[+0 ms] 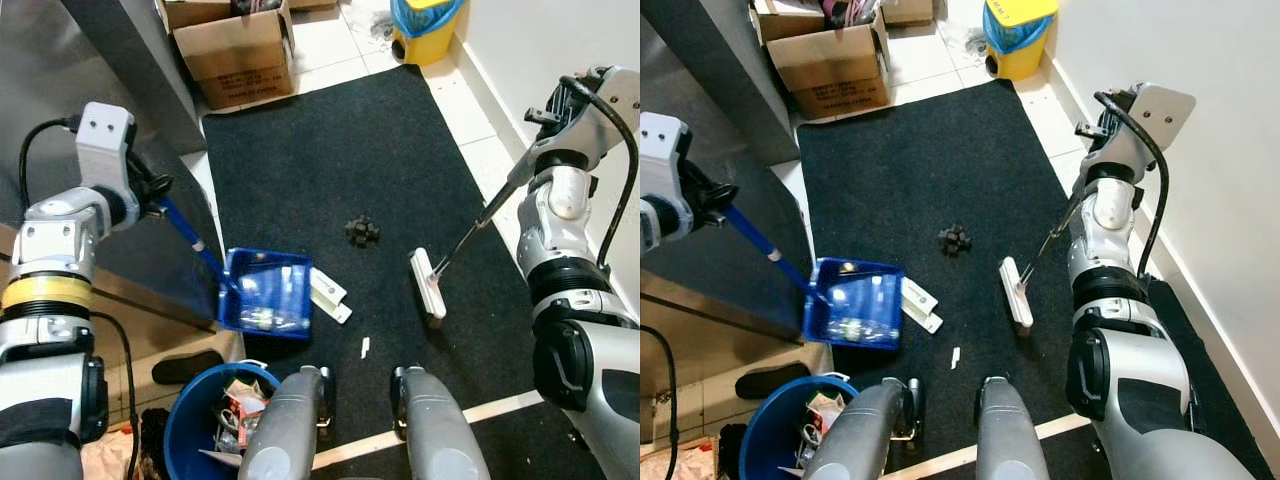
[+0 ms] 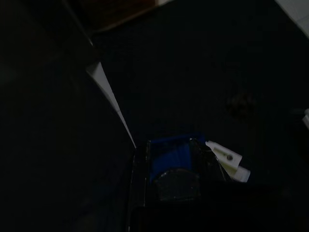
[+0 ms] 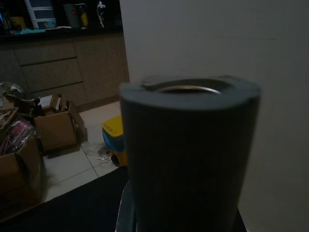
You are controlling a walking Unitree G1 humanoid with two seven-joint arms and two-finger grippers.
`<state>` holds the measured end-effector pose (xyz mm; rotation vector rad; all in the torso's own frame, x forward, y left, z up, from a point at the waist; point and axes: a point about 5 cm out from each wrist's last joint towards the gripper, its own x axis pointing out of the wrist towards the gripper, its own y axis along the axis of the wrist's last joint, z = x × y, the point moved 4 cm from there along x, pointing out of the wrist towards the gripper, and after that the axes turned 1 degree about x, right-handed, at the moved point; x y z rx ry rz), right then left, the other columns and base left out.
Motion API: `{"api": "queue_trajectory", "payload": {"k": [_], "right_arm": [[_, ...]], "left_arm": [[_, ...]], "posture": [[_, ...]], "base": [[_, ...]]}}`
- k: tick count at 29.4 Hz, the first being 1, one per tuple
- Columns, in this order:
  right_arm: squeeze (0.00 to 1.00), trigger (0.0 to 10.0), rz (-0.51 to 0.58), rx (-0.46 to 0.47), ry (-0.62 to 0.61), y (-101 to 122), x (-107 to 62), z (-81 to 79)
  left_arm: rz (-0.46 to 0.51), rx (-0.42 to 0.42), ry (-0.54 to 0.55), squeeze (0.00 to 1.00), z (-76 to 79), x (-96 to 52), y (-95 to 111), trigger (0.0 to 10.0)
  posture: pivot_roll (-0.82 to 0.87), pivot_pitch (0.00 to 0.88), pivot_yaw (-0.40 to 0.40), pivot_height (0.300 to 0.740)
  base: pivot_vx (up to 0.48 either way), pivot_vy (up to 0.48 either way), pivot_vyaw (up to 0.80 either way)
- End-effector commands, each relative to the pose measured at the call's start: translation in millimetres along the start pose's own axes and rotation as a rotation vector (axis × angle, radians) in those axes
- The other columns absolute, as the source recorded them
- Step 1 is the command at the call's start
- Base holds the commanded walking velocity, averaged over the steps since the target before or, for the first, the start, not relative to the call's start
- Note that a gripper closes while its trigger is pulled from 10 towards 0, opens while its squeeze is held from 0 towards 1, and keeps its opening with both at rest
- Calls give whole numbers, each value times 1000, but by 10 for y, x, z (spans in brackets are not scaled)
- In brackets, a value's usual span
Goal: Sweep floor
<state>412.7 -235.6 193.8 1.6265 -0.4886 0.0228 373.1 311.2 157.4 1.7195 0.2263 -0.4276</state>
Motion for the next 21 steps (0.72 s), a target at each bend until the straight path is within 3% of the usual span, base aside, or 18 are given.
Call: {"api": "queue_trajectory", "payload": {"k": [1, 2, 6, 8, 16, 21], "right_arm": [[0, 10000, 12, -9, 6, 4, -21, 5], [0, 10000, 7, -9, 8, -11, -29, -8], [0, 10000, 1, -5, 18, -27, -36, -55], [0, 10000, -1, -1, 34, -25, -33, -104], [0, 10000, -3, -1, 48, -21, -31, -131], [0, 10000, -15, -3, 65, -40, -36, -166]], "left_arm": [[6, 34, 86, 0, -295, -141, 51, 10000], [-20, 76, 97, 0, -320, -143, -1, 10000], [-43, 79, 82, 0, -239, -67, -126, 10000], [-51, 55, 80, 0, -129, 35, -226, 10000], [-40, -17, 95, 0, 15, 176, -345, 10000], [-45, -65, 78, 0, 213, 295, -463, 10000]], "posture": [[23, 200, 68, 740], [25, 200, 67, 740], [23, 200, 64, 740], [9, 210, 57, 740], [-18, 227, 46, 740], [-45, 243, 30, 740]], "base": [[0, 0, 0], [0, 0, 0], [0, 0, 0], [0, 0, 0], [0, 0, 0], [0, 0, 0]]}}
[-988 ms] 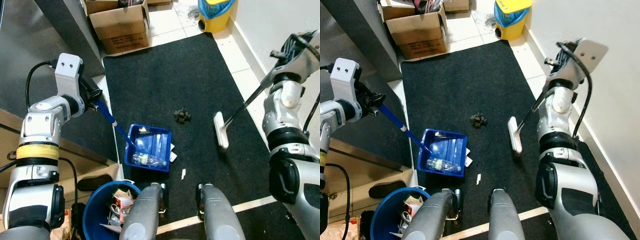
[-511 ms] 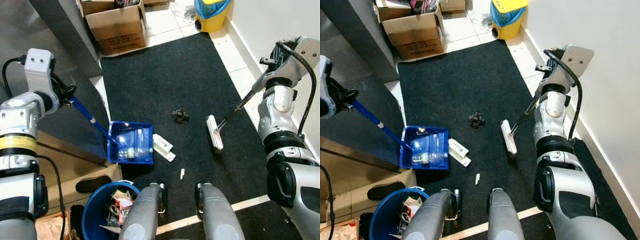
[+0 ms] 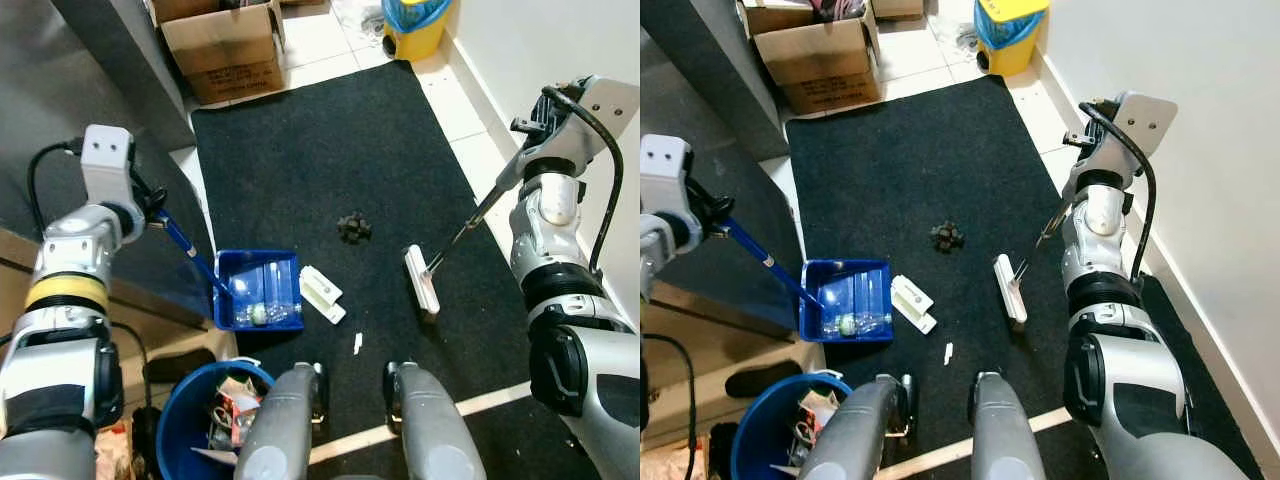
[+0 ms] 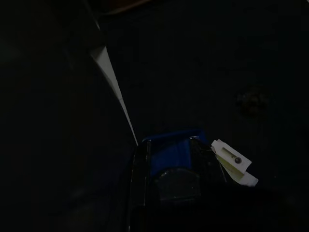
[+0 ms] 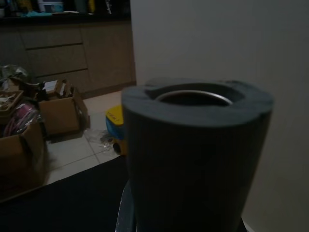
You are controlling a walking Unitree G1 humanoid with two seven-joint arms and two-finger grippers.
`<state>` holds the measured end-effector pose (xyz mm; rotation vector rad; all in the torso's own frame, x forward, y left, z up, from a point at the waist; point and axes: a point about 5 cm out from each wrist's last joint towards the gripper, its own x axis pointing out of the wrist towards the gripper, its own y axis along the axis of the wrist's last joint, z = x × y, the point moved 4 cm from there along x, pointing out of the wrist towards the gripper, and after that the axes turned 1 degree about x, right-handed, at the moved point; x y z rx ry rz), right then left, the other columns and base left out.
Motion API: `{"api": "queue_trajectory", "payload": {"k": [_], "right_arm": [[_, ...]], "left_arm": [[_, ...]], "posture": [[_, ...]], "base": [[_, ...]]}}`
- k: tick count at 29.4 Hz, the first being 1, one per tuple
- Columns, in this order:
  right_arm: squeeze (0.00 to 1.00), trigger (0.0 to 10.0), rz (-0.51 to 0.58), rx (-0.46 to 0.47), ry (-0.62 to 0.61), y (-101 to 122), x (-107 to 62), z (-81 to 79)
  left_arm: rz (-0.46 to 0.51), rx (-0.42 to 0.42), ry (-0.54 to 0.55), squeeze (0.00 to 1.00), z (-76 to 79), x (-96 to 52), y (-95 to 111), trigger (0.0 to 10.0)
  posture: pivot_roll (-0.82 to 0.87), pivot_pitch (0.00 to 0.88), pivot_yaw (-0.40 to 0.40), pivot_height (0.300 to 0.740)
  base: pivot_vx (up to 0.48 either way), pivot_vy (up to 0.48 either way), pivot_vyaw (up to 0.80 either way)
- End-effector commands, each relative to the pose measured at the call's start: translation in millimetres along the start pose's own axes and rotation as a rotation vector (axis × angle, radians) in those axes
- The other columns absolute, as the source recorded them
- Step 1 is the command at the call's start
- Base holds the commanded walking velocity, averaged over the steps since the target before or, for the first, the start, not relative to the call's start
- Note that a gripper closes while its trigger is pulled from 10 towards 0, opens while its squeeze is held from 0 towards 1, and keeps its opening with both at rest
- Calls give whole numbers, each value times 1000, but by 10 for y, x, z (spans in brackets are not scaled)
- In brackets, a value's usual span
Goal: Sweep floor
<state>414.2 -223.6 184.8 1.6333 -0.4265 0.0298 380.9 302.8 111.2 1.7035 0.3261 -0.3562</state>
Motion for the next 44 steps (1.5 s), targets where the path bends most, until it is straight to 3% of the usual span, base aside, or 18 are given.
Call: {"api": "queue_trajectory", "payload": {"k": [1, 6, 12, 19, 27, 37, 39, 40, 44], "right_arm": [[0, 10000, 20, -4, 27, 57, 17, -69], [0, 10000, 12, 2, 41, 56, 29, -133], [0, 10000, 7, 7, 49, 55, 33, -164], [0, 10000, -1, 13, 55, 24, 12, -192], [0, 10000, -8, 12, 47, -9, -8, -186], [0, 10000, -46, -14, -9, -102, -32, -119], [0, 10000, -46, -14, -9, -102, -32, -119], [0, 10000, -57, -9, 5, -136, -50, -166], [0, 10000, -68, 3, 52, -165, -69, -279]], "left_arm": [[-19, -35, -27, 0, 109, 42, -102, 10000], [38, -94, -52, 0, 211, 99, -18, 10000], [87, -99, -97, 0, 355, 148, 113, 10000], [67, -8, -147, 0, 635, 232, 141, 10000], [54, 13, -149, 0, 723, 267, 171, 10000], [65, 42, -106, 0, 413, 194, 341, 10000], [65, 42, -106, 0, 413, 194, 341, 10000], [84, 29, -91, 0, 268, 146, 425, 10000], [95, 21, -48, 0, 78, 87, 487, 10000]], "posture": [[-55, 250, 23, 740], [-68, 256, 13, 740], [-72, 255, 12, 740], [-77, 248, 25, 740], [-66, 242, 35, 740], [-27, 250, 56, 740], [-27, 250, 56, 740], [-19, 253, 58, 740], [-15, 256, 56, 740]], "base": [[0, 0, 0], [0, 0, 0], [0, 0, 0], [0, 0, 0], [0, 0, 0], [0, 0, 0], [0, 0, 0], [0, 0, 0], [0, 0, 0]]}}
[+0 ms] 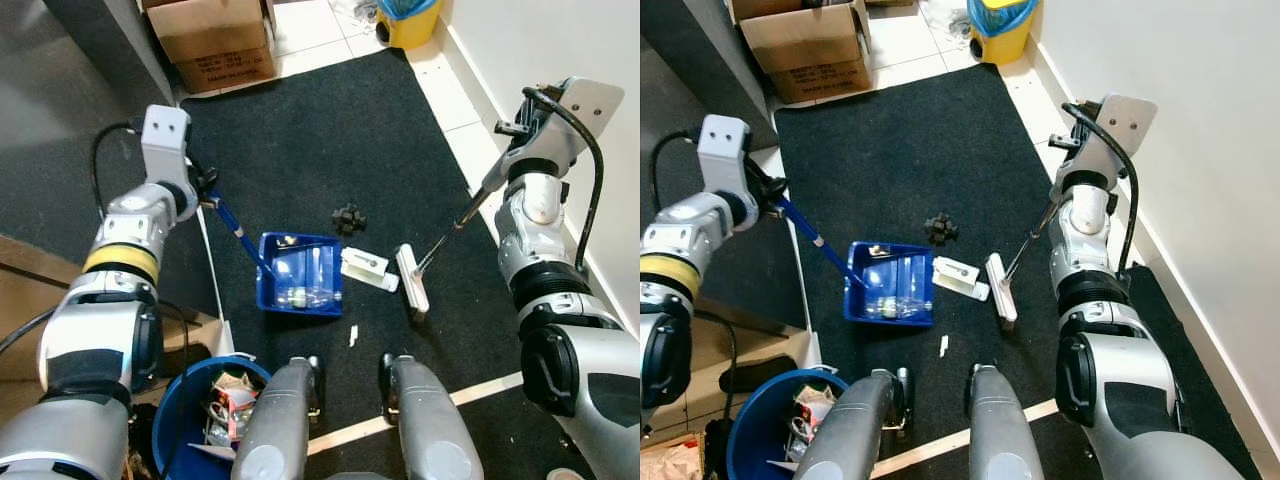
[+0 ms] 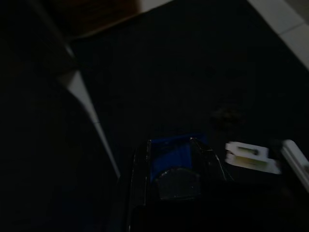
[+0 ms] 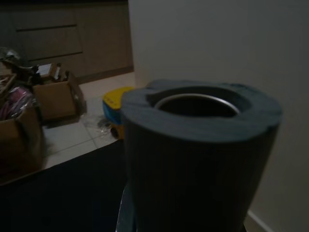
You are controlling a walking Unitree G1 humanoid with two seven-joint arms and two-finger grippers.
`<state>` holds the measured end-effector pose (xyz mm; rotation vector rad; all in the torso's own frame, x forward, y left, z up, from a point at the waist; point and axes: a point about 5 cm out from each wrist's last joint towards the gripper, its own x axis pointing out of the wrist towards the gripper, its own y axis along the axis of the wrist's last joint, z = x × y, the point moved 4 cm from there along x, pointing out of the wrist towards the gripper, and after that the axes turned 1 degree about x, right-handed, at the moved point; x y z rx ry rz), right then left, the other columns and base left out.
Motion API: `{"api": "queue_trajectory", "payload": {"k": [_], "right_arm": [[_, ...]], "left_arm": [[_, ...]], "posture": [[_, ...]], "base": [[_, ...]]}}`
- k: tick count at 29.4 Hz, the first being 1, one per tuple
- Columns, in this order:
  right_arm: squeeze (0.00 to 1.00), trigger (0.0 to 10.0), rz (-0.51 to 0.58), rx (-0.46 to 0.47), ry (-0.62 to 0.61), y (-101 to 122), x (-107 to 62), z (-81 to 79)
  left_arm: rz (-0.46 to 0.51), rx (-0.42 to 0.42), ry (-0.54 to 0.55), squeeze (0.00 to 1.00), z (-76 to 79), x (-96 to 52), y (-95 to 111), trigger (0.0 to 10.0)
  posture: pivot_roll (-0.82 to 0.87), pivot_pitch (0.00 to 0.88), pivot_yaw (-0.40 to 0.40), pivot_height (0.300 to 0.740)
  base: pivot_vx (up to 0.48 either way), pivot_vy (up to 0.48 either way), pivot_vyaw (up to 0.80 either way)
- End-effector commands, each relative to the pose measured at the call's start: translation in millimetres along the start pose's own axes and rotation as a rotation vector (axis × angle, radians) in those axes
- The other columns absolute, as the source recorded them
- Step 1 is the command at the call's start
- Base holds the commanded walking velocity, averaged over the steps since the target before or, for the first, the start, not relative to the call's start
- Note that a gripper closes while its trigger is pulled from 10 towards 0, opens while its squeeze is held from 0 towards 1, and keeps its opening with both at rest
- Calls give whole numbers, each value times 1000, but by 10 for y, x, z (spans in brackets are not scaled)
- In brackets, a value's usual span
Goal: Sweep floor
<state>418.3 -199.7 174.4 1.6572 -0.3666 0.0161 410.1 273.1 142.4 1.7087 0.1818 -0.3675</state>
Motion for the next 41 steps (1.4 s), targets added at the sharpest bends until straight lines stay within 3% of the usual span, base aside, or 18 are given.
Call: {"api": "queue_trajectory", "payload": {"k": [1, 9, 16, 19, 21, 24, 30, 34, 38, 41], "right_arm": [[0, 10000, -22, -12, 51, -53, -17, -111], [0, 10000, -43, -10, 132, -71, -21, -355], [0, 10000, -52, -6, 233, -69, -49, -626], [0, 10000, -57, -54, 295, -94, -89, -727], [0, 10000, -29, -61, 309, -57, -98, -742], [0, 10000, 119, -21, 295, 291, 1, -723], [0, 10000, 142, -25, 306, 451, 114, -789], [0, 10000, 106, -74, 295, 367, 120, -788], [0, 10000, -2, -174, 297, 60, 26, -810], [0, 10000, -49, -195, 315, -64, -30, -846]], "left_arm": [[4, -5, 50, 0, -188, -72, 42, 10000], [-33, 11, 88, 0, -265, -106, -64, 10000], [-44, -78, 74, 0, -101, -37, -246, 10000], [-50, -102, 62, 0, -12, 0, -283, 10000], [-48, -110, 49, 0, 49, 24, -284, 10000], [-43, -109, 20, 0, 139, 56, -266, 10000], [-25, -128, -5, 0, 182, 68, -201, 10000], [-13, -139, -9, 0, 206, 76, -154, 10000], [28, -172, -17, 0, 228, 72, -2, 10000], [43, -176, -24, 0, 221, 50, 62, 10000]], "posture": [[-15, 257, 56, 740], [-17, 259, 52, 740], [-24, 260, 34, 740], [-24, 260, 34, 740], [-44, 261, 31, 740], [-45, 263, 39, 740], [-21, 266, 46, 740], [20, 272, 40, 740], [133, 318, 34, 740], [160, 334, 37, 740]], "base": [[0, 0, 0], [0, 0, 0], [0, 0, 0], [0, 0, 0], [0, 0, 0], [0, 0, 0], [0, 0, 0], [0, 0, 0], [0, 0, 0], [0, 0, 0]]}}
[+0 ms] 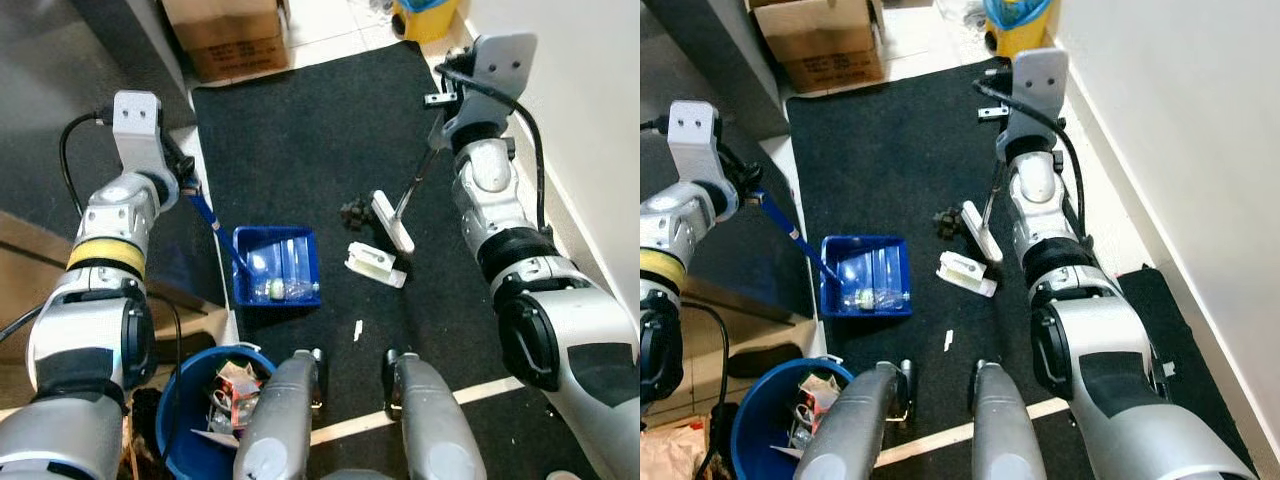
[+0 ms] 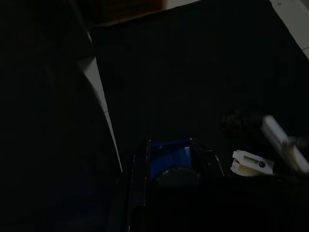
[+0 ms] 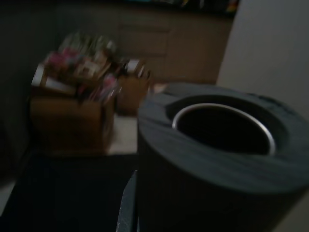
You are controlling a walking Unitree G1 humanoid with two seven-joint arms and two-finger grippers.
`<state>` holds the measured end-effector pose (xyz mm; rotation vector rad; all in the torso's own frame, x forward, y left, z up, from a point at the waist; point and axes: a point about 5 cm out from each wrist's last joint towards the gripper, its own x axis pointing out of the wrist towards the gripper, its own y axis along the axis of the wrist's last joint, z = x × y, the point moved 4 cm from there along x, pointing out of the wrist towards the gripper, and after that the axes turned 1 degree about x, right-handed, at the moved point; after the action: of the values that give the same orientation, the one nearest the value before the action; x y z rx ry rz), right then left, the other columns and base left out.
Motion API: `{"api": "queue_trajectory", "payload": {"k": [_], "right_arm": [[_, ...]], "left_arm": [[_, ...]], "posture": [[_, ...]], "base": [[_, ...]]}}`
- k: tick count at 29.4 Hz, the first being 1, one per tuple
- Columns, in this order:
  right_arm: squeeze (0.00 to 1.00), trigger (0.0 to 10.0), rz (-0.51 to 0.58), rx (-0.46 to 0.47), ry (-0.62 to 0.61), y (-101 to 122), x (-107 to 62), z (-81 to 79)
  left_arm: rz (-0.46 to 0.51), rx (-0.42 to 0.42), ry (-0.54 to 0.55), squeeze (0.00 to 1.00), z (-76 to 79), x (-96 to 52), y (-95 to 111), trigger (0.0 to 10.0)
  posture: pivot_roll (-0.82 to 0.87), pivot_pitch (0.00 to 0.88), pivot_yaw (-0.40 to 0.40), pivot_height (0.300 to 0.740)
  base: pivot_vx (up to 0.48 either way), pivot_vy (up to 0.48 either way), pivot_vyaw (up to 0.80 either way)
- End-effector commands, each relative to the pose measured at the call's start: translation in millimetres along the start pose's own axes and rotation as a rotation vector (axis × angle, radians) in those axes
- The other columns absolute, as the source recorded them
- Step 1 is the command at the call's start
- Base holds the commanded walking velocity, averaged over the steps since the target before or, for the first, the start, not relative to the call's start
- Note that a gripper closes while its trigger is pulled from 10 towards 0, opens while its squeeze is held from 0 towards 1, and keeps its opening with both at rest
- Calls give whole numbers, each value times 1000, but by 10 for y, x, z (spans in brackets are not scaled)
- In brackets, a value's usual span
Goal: Sweep floor
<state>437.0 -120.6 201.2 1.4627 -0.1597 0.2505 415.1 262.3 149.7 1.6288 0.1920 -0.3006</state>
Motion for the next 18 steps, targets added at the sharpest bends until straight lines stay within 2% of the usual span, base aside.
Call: {"api": "queue_trajectory", "payload": {"k": [1, 5, 8, 11, 14, 16, 18], "right_arm": [[0, 10000, -108, -24, 35, -268, -105, -113], [0, 10000, -146, -19, 54, -344, -136, -179], [0, 10000, -216, 24, 101, -456, -179, -299], [0, 10000, -224, 51, 106, -465, -182, -316], [0, 10000, -226, 155, 133, -448, -177, -377], [0, 10000, -219, 179, 138, -433, -173, -392], [0, 10000, -190, 241, 171, -381, -171, -457]], "left_arm": [[15, -87, -68, 0, 128, -16, -11, 10000], [28, -80, -87, 0, 129, -79, 44, 10000], [50, -77, -105, 0, 126, -230, 119, 10000], [54, -77, -110, 0, 139, -260, 134, 10000], [40, -71, -114, 0, 187, -280, 96, 10000], [34, -64, -113, 0, 193, -273, 82, 10000], [18, -51, -103, 0, 215, -218, 23, 10000]], "posture": [[185, 352, 42, 740], [210, 371, 47, 740], [234, 385, 45, 740], [230, 380, 42, 740], [201, 359, 35, 740], [201, 359, 35, 740], [160, 339, 31, 740]], "base": [[0, 0, 0], [0, 0, 0], [0, 0, 0], [0, 0, 0], [0, 0, 0], [0, 0, 0], [0, 0, 0]]}}
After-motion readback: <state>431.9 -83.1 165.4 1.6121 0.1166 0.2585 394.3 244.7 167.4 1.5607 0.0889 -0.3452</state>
